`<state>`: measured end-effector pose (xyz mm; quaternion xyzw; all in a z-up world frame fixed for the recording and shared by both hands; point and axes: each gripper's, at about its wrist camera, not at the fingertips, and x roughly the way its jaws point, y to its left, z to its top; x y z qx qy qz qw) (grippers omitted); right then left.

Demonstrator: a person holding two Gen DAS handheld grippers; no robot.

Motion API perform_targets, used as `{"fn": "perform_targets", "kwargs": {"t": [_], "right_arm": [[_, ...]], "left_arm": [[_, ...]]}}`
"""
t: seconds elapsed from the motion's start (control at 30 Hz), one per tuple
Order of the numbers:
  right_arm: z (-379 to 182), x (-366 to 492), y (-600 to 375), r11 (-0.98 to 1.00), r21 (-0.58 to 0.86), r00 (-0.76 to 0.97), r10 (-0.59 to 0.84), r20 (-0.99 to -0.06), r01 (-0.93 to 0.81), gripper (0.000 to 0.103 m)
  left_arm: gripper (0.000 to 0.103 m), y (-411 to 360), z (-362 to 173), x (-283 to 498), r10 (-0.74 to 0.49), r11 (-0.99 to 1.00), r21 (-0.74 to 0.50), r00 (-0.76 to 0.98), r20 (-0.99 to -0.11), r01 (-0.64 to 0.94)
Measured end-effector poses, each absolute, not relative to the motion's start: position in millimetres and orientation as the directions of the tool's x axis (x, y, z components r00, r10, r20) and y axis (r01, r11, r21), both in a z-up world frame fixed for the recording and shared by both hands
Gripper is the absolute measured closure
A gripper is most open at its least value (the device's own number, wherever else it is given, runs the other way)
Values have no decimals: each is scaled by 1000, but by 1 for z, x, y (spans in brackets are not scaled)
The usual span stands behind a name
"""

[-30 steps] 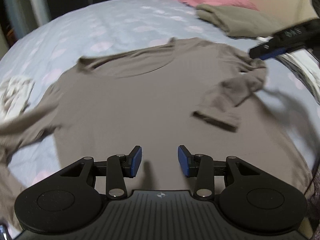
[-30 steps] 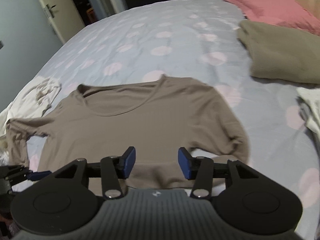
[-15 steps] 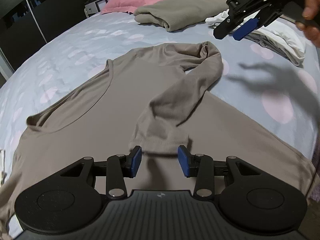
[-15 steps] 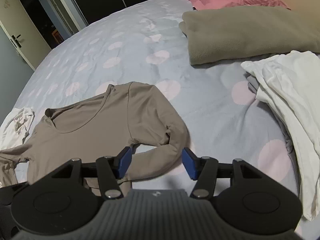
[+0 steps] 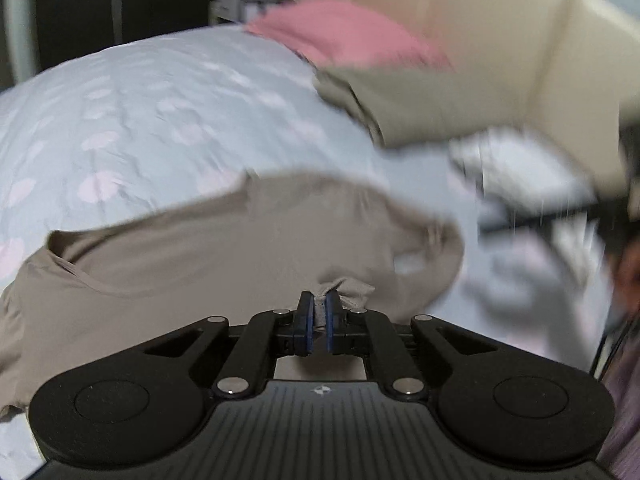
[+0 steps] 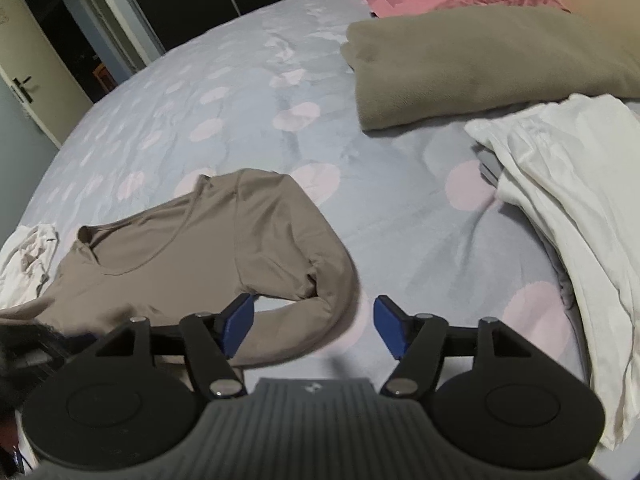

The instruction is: Fold clothes

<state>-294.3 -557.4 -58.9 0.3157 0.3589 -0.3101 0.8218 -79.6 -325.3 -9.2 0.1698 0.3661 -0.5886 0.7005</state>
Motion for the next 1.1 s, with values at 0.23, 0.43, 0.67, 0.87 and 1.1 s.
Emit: {"fn": "perform_targets", "kwargs": {"t": [0.23, 0.43, 0.67, 0.87, 1.1], "right_arm": [[-63, -290, -560, 594, 307, 546, -275, -792, 744, 32], [-65, -279, -559, 632, 279, 543, -270, -795, 723, 32], [-69, -241, -550, 748, 221, 562, -237, -792, 626, 65], [-72, -209, -538, 810, 154, 553, -234, -800, 565, 65], [-73, -177, -519, 876, 161, 580, -153, -801, 454, 68]], "left_arm": [[99, -292, 10, -8, -675, 441, -211, 168, -718, 872], [99, -252, -26, 26, -552, 556, -182, 197, -810, 811], [99, -229, -45, 40, -550, 565, -245, 139, -824, 788], [77, -231, -44, 35, -506, 575, -109, 248, -826, 811], [55, -238, -43, -1, -519, 407, 91, 313, -796, 909]]}}
